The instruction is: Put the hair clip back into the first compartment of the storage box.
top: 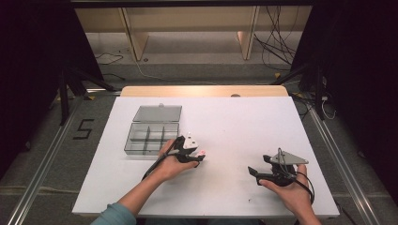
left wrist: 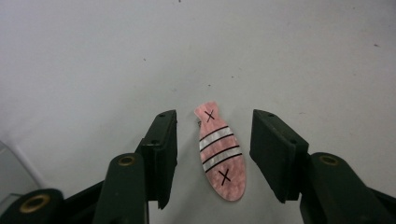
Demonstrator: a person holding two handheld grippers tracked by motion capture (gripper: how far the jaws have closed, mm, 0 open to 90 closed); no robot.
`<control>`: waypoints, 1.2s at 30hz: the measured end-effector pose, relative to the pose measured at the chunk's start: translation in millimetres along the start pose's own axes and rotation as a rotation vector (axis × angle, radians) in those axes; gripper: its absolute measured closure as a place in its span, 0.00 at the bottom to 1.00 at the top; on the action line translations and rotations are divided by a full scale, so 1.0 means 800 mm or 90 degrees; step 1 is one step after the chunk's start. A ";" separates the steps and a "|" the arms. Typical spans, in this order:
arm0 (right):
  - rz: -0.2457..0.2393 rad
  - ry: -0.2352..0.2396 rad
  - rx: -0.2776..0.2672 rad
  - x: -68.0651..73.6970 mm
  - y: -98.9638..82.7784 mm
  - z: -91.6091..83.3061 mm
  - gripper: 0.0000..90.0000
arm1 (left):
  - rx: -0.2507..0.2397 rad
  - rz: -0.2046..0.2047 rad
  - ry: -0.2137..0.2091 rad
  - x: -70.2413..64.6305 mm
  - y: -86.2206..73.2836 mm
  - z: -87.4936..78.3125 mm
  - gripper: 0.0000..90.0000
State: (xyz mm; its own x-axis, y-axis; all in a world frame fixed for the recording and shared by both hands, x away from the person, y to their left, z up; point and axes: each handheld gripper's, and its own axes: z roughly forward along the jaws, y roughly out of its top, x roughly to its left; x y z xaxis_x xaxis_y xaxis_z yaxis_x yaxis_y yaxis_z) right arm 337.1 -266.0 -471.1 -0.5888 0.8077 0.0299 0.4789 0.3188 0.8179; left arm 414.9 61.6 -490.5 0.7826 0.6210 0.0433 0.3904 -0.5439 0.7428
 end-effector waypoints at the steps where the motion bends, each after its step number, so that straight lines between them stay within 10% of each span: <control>1: -0.001 0.000 0.000 0.000 0.000 0.000 0.27 | 0.007 -0.004 -0.002 -0.001 0.000 0.003 0.55; 7: -0.003 0.000 0.000 -0.001 0.000 0.000 0.27 | 0.028 -0.038 -0.012 0.002 0.000 0.008 0.57; 17: -0.002 -0.001 -0.002 0.000 0.000 -0.001 0.27 | 0.042 -0.029 -0.023 0.000 0.002 0.006 0.76; 36: -0.001 -0.001 -0.002 -0.001 0.000 0.000 0.27 | 0.036 0.000 -0.024 -0.002 0.004 -0.001 0.76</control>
State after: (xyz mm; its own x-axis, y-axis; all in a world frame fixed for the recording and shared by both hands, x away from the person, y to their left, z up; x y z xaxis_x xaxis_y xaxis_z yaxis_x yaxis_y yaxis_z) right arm 337.2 -266.5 -470.8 -0.5880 0.8084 0.0276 0.4764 0.3186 0.8195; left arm 414.8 59.3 -487.9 0.8005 0.5991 0.0176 0.4156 -0.5759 0.7040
